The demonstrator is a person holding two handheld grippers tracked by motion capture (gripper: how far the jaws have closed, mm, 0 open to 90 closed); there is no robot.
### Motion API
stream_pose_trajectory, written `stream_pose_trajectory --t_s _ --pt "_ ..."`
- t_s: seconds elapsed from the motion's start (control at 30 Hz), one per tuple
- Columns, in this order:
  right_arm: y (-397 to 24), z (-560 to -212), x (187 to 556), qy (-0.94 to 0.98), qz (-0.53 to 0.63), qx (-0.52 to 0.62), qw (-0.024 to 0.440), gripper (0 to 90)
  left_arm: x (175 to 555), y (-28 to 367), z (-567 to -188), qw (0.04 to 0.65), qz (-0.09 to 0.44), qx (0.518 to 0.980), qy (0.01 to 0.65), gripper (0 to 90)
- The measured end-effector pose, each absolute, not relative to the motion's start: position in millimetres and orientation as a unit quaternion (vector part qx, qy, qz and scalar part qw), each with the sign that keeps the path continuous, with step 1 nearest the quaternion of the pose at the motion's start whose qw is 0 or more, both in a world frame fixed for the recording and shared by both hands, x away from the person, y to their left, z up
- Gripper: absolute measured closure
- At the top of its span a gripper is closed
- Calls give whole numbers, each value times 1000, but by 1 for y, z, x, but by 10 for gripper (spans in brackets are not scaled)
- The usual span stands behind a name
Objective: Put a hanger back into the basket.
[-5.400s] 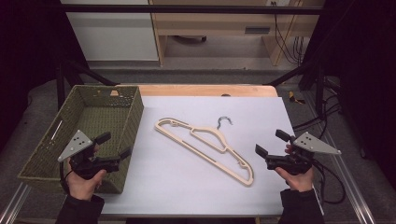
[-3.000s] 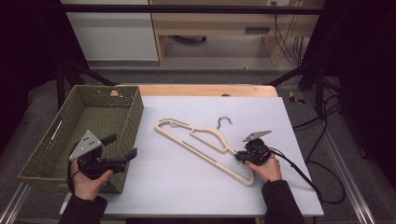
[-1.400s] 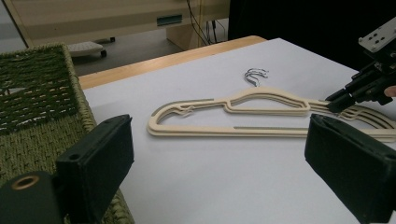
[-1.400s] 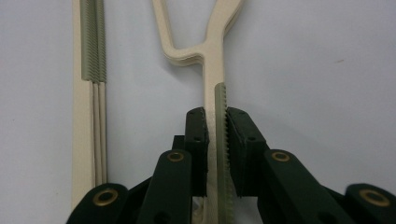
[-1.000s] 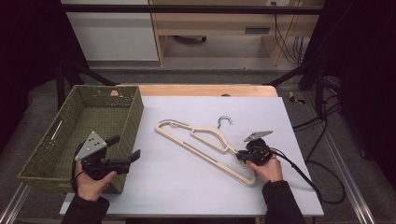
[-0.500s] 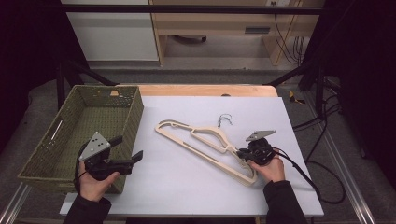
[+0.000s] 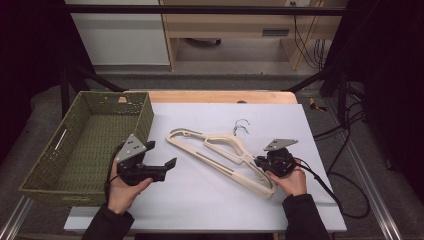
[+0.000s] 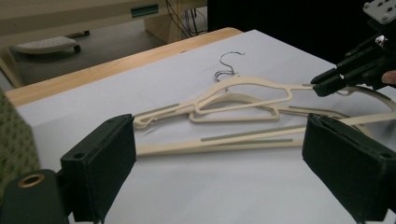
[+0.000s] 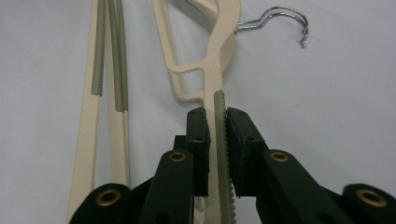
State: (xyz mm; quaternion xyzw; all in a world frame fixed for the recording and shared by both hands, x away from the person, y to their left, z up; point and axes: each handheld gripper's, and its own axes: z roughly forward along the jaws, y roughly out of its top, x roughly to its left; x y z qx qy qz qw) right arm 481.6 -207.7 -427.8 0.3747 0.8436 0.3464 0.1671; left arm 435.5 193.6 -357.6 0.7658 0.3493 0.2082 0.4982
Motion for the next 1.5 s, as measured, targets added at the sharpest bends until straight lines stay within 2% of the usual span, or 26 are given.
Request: stream_pose_trajectory --t_s 0.33,0.57,0.83,0.97,1.1,1.2,1.5 --pt "-206 -423 478 847 340 366 180 802 475 134 -358 477 174 794 334 101" --pt "-206 -421 476 849 339 362 183 802 515 99 -374 434 163 827 320 119" --pt "-207 -421 476 849 339 363 181 802 555 81 -400 399 151 847 316 149" --pt "-207 -421 476 850 339 360 181 802 567 72 -409 378 160 859 305 159" --pt "-206 -421 476 850 338 361 180 802 578 67 -417 385 155 858 302 188" --pt "-206 -422 476 850 338 361 179 801 587 61 -425 362 155 870 296 196" --pt "-205 -422 475 850 343 359 174 801 600 47 -446 349 144 878 294 300"
